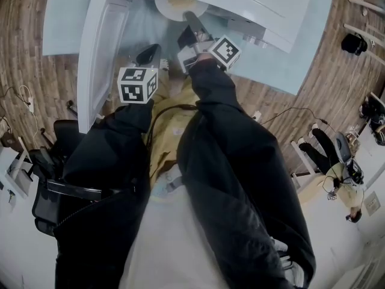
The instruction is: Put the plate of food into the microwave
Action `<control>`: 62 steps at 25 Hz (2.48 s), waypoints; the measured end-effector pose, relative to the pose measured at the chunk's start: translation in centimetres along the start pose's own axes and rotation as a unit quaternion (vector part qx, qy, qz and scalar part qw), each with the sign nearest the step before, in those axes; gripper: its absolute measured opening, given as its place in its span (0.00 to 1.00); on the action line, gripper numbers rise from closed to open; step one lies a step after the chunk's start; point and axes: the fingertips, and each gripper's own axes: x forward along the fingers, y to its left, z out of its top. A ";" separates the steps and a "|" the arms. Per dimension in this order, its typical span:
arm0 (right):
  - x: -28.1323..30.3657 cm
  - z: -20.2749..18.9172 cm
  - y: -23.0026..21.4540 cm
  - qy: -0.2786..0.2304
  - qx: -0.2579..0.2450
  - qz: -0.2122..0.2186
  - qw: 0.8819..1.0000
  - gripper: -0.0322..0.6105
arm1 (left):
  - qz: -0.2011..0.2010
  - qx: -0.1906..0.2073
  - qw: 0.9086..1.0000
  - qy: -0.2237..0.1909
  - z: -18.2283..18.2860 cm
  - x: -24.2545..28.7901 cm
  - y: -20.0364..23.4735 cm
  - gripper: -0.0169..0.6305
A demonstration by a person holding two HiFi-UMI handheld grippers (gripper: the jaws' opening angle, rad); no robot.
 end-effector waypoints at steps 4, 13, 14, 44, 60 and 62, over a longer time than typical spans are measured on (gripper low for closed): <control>1.4 0.5 -0.1 -0.019 0.011 -0.003 1.000 0.07 | 0.001 -0.005 1.000 0.002 -0.1 0.1 0.4 0.02; 2.9 1.5 -0.6 -0.042 0.020 -0.028 0.999 0.06 | 0.004 -0.014 1.000 0.000 -0.4 -0.1 1.0 0.02; 2.9 1.6 -0.7 -0.045 0.020 -0.030 0.998 0.06 | 0.004 -0.015 1.000 0.000 -0.4 -0.1 1.1 0.02; -13.4 -1.4 11.8 0.118 -0.495 -0.010 0.861 0.04 | -0.032 0.110 0.986 -0.120 7.7 -4.7 -12.2 0.02; -15.4 -0.5 21.5 0.034 -0.659 0.045 0.750 0.04 | -0.030 0.181 0.957 -0.226 15.2 -9.5 -16.0 0.02; -15.6 -0.2 22.5 0.022 -0.666 0.050 0.744 0.04 | -0.031 0.185 0.954 -0.235 15.9 -10.1 -16.3 0.02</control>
